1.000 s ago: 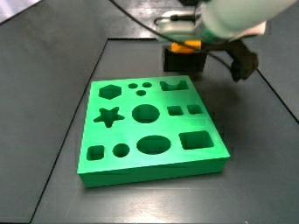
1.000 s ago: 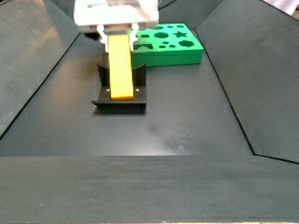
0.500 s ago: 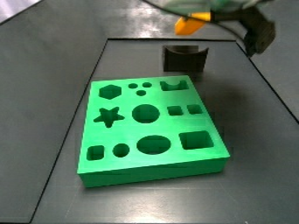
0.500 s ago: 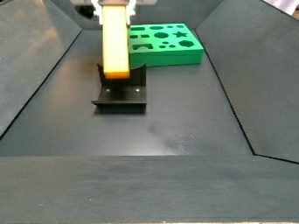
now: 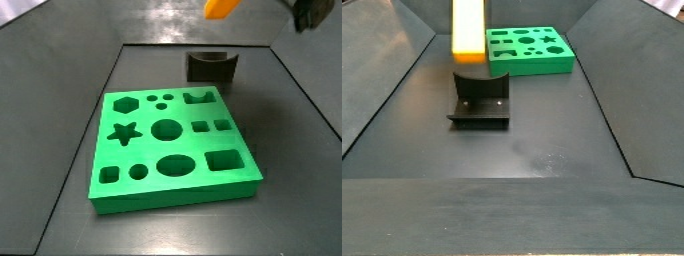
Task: Pick up the rectangle object. Move up. Place the rectangle object on the fixture. Regrasp the rectangle object. Move to above the board. Insert the rectangle object.
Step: Move to above the board.
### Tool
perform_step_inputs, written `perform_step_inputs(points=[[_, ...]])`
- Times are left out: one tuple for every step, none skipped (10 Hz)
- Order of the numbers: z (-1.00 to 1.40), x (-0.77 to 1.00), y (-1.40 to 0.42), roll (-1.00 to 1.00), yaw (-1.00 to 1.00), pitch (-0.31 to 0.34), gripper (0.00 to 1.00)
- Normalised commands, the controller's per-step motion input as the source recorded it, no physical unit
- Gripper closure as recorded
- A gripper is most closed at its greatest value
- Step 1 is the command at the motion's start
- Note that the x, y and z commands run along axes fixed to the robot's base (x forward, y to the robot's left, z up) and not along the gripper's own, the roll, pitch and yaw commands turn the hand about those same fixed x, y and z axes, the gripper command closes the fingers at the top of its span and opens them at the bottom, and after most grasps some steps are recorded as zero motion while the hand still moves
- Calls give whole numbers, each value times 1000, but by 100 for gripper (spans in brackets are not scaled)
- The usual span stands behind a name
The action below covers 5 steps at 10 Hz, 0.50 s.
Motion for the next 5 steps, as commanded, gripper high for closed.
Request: perform_step_inputs(points=[[1000, -46, -2, -51, -20, 79, 100], [1000, -46, -2, -57, 7, 85, 100], [1000, -47, -1, -55, 18, 89, 100], [836, -35, -5, -53, 35, 92, 100], [606, -14, -6, -52, 48, 96, 100]])
